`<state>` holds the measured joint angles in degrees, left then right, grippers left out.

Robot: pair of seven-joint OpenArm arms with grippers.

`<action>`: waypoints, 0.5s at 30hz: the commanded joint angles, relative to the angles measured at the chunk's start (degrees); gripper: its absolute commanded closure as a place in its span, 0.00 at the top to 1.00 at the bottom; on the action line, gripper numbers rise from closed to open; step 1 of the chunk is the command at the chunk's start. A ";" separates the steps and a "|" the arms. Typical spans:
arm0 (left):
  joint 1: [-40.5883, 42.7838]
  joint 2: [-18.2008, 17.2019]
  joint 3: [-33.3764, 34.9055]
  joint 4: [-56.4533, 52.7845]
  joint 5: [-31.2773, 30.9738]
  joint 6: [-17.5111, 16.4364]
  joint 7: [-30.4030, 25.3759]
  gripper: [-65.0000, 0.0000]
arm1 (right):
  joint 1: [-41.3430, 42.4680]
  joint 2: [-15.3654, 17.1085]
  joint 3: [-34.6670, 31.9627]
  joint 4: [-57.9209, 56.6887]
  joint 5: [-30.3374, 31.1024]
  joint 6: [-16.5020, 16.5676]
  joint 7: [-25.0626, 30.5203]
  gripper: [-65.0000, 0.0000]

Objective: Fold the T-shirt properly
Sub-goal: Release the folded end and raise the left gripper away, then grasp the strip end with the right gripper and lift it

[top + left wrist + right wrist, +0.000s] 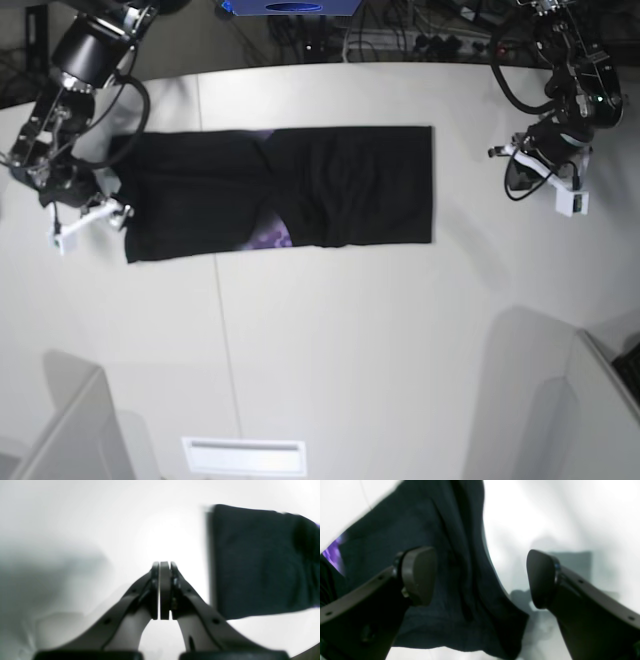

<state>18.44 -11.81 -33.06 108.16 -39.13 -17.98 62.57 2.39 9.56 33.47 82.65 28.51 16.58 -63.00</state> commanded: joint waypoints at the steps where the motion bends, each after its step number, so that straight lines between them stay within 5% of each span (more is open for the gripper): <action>1: -0.19 -1.24 -0.66 0.10 -0.73 -0.35 -1.77 0.00 | 0.73 1.47 -0.02 -0.06 0.81 0.34 0.45 0.78; 7: -0.11 -0.98 4.79 -4.99 14.21 -0.62 -10.92 0.00 | -1.12 0.50 -1.34 -0.50 0.81 0.70 0.37 0.78; 15: -0.63 0.60 7.08 -8.77 15.62 -4.13 -13.11 0.00 | -3.32 -1.43 -6.00 -0.15 0.81 4.65 0.28 0.78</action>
<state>18.09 -10.66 -25.80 98.41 -22.76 -21.89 50.50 -0.73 8.21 27.73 82.54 29.61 21.06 -60.18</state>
